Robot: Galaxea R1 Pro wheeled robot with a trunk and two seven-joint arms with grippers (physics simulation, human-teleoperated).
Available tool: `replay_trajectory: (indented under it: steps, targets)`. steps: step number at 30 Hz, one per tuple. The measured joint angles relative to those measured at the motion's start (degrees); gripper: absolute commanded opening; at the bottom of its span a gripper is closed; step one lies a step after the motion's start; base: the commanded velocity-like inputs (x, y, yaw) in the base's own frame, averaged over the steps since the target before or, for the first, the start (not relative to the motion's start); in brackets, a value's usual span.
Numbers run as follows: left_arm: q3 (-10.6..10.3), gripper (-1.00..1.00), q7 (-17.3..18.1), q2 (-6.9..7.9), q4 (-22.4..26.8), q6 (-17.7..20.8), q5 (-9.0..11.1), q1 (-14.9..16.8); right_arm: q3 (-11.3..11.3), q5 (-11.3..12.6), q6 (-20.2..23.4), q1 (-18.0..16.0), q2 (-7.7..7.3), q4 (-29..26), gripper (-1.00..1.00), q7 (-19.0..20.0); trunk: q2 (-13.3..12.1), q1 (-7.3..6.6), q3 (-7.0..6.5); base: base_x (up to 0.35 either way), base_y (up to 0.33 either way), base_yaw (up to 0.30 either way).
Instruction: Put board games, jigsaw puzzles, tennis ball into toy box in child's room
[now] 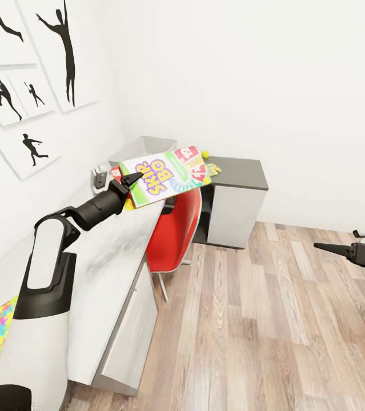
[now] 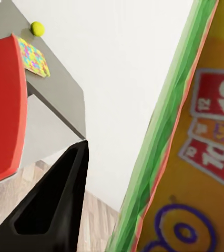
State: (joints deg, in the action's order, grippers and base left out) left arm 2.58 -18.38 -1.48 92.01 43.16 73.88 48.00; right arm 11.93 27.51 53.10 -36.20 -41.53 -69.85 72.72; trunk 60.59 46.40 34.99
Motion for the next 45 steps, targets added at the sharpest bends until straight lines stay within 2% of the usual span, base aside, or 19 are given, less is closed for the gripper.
replay_trajectory:
  steps: [18, 23, 30, 42, 45]
  targets:
    - [0.82, -1.0, -1.1, 0.38, 0.0, 0.02, 0.51, 0.67, -0.67, -0.06, 0.17, 0.11, 0.88, -0.22, 1.0, -0.07, 0.0, 0.0, -0.91, 0.258, -0.221, 0.015]
    - [0.99, -1.0, -1.09, 0.49, 0.03, 0.02, 0.5, 0.71, -0.95, -1.01, 0.28, 0.04, 0.93, -0.25, 1.0, -0.14, 0.0, 0.0, -1.37, 0.258, -0.23, 0.002]
    - [1.13, -1.0, -1.08, 0.58, 0.03, 0.01, 0.52, 0.72, -0.88, -2.46, 3.56, 0.03, 0.96, -1.7, 1.0, -0.2, 0.0, 0.0, -2.02, 0.258, -0.231, 0.0]
    - [1.16, -1.0, -1.06, 0.67, 0.03, 0.01, 0.54, 0.84, -0.86, -2.75, 4.78, 0.03, 1.02, -2.3, 1.0, -0.39, 0.0, 0.0, -3.13, 0.258, -0.231, 0.0]
    - [1.24, -1.0, -1.01, 1.18, 0.02, 0.1, 0.53, 1.26, -0.86, -2.76, 4.86, 0.04, 1.03, -2.38, 1.0, -0.53, 0.0, 0.0, -3.41, 0.258, -0.231, 0.0]
